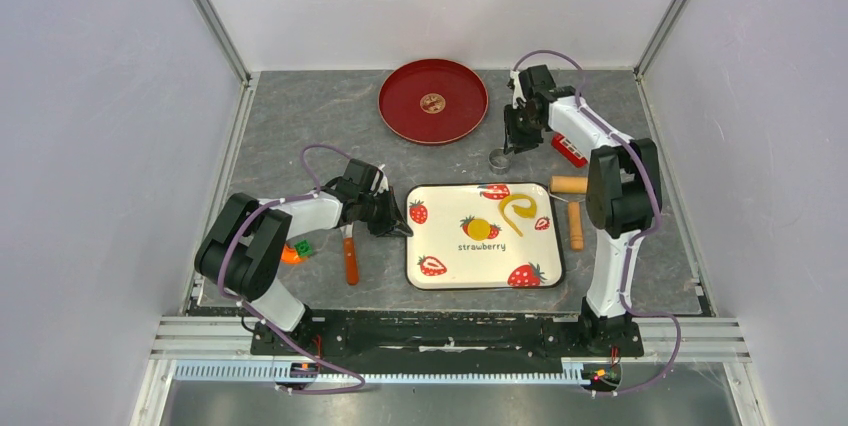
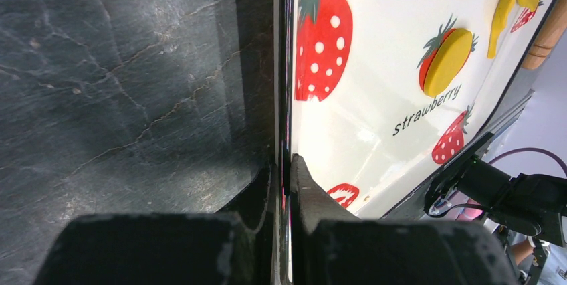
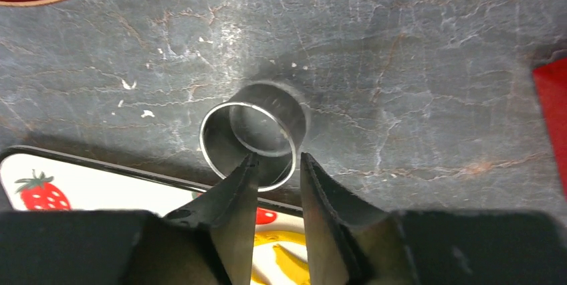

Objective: Roll out the dumpling wrappers from the dough

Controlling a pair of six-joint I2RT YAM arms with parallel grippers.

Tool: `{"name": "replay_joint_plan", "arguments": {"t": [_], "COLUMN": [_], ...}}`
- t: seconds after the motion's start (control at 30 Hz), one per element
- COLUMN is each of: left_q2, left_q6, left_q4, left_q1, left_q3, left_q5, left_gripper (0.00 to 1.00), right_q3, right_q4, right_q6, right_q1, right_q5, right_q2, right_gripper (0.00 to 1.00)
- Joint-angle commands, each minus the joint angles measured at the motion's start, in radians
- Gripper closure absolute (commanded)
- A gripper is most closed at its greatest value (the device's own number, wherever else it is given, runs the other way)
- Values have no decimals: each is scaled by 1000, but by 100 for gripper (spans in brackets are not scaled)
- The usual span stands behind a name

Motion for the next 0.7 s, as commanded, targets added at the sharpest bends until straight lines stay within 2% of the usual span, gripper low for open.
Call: {"name": "replay_joint_plan", "arguments": {"t": [0.0,0.17,0.3,0.47,0.6,0.67], "left_q2": [33,33,24,-17,-133,-224], "left_q6": [56,57,59,68,61,54], "left_q4": [-20,-21,-25,-22,-24,-25], "left_q1": [4,4,4,4,4,4], "left_q3": [-34,-33,-33,-37,-62,-81], "left_q5": [-153,-153,-152,-128,-158,-176], "left_gripper": [98,98,97,79,66,58], "right_q3": [3,-26,-152,-387,-567,-648], "right_q4": [17,23,80,175,212,231], "right_q6": [-20,-23,-22,-19,-18,2], "right_q1": [-14,-17,-17,-17,-18,-18], "right_q5": [12,5,-51,-99,-109,-118], "right_q2": [-32,-68,-156,-347,-530,-628], "right_gripper": [63,50,39,22,3,2]}}
